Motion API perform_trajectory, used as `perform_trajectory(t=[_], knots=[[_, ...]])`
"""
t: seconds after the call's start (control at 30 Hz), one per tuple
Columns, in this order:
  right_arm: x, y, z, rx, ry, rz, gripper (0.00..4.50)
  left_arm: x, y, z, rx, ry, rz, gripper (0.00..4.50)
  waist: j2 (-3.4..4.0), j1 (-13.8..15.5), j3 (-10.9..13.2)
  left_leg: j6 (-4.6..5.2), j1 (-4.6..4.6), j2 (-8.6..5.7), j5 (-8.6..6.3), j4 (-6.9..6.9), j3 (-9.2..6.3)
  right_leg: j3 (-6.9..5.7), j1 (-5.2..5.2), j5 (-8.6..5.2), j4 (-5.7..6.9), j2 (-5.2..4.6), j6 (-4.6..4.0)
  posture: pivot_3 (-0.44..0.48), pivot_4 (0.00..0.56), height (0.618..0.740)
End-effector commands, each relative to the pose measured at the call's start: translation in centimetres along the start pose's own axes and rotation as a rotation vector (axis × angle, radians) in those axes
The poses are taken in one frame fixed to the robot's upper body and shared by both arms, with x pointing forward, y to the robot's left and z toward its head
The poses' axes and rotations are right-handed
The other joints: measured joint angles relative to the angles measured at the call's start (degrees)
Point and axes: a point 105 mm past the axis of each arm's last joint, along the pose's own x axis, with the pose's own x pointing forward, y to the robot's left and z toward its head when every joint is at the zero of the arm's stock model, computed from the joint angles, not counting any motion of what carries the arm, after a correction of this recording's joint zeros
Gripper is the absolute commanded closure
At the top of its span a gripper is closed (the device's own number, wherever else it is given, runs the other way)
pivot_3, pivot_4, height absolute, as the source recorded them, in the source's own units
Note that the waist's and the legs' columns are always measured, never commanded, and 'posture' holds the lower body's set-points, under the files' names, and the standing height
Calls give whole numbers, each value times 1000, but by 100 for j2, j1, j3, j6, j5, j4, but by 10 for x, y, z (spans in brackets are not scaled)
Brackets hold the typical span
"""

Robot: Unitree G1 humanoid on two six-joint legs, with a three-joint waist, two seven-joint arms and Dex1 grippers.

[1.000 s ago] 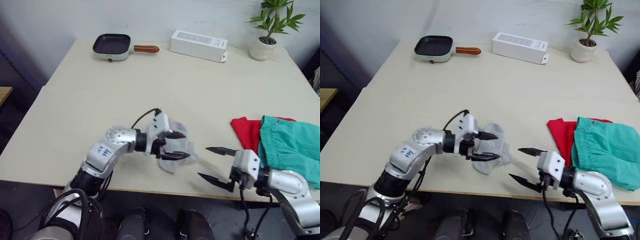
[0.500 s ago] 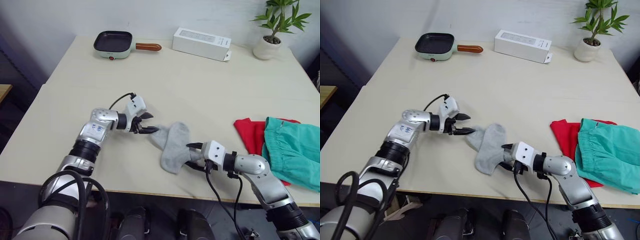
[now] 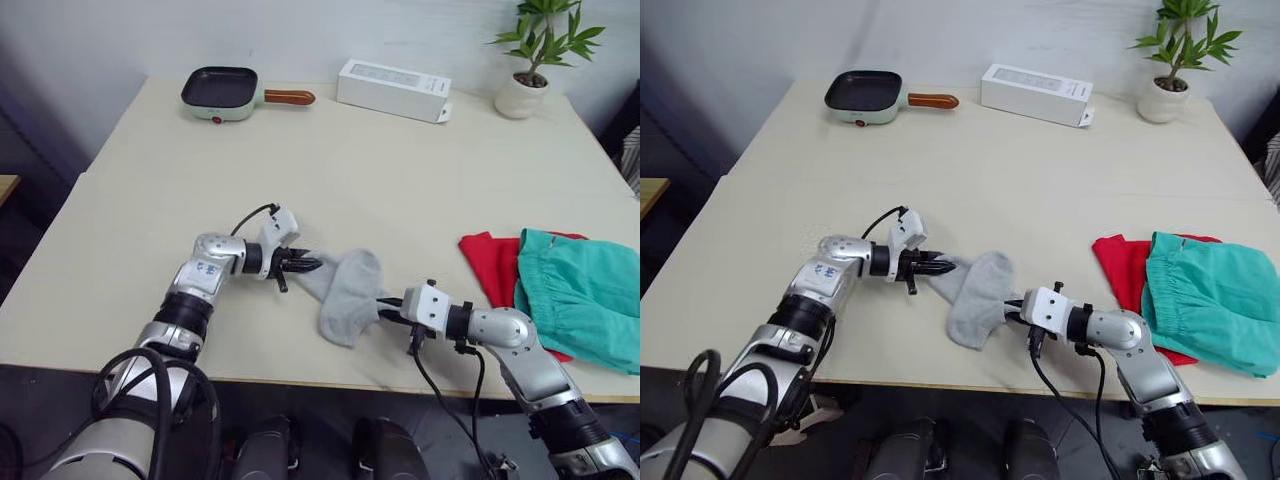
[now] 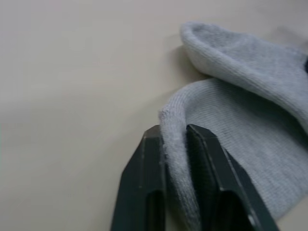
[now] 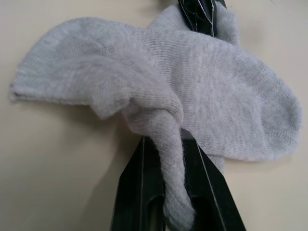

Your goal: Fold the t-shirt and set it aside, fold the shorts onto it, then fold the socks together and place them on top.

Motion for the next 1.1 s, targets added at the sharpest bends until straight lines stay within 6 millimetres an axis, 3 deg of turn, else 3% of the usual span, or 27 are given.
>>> perform_trajectory(t=[0.03,0.3,0.5,0.53,0.77,0.87,0.97,1.0,1.1], knots=[[-4,-17,-4,-86,0,17,4500,-11,-10,6,2,-28,43,4478,0,-24,0,-1,3,0,1,-1,0,0,1,0,2,0,0,0,150,740],[3,-46,-9,-165,-44,77,4500,-24,-34,5,-67,-40,150,4478,0,-36,1,-3,7,4,4,-1,-2,36,7,0,2,-2,-1,0,150,740],[3,-49,-11,-92,-93,141,4500,-29,-37,5,-150,-36,166,4478,0,-29,1,-6,9,5,6,0,-2,59,9,0,2,-1,-2,0,150,740],[2,-50,-11,-81,-101,140,4500,-30,-38,4,-154,-24,162,4254,0,-31,1,-6,9,5,6,0,-2,60,9,0,3,-2,-2,0,150,740],[-19,-60,-7,-112,-101,119,2240,-37,-38,7,-153,-22,154,2192,2,-26,2,-9,9,6,7,-1,-1,65,8,1,0,-3,-2,0,150,740],[-40,-60,-9,-90,-77,111,1114,-50,-38,4,-138,20,107,1201,2,-14,2,-12,9,6,6,-4,-2,68,6,0,-2,-5,-3,0,150,740],[-65,-58,-7,42,-67,104,19,-65,-28,10,-117,23,86,237,4,5,3,-15,10,8,4,-10,-1,70,5,0,-8,-5,-4,0,150,740],[-71,-57,-6,96,-56,100,0,-68,-26,12,-112,20,76,36,5,17,4,-15,9,8,4,-10,-2,70,4,0,-9,-6,-4,0,150,740],[-82,-38,0,413,-19,119,0,-70,-12,24,-88,4,61,36,11,44,7,-15,6,9,3,-8,-7,70,6,0,-12,-12,-5,0,150,740]])
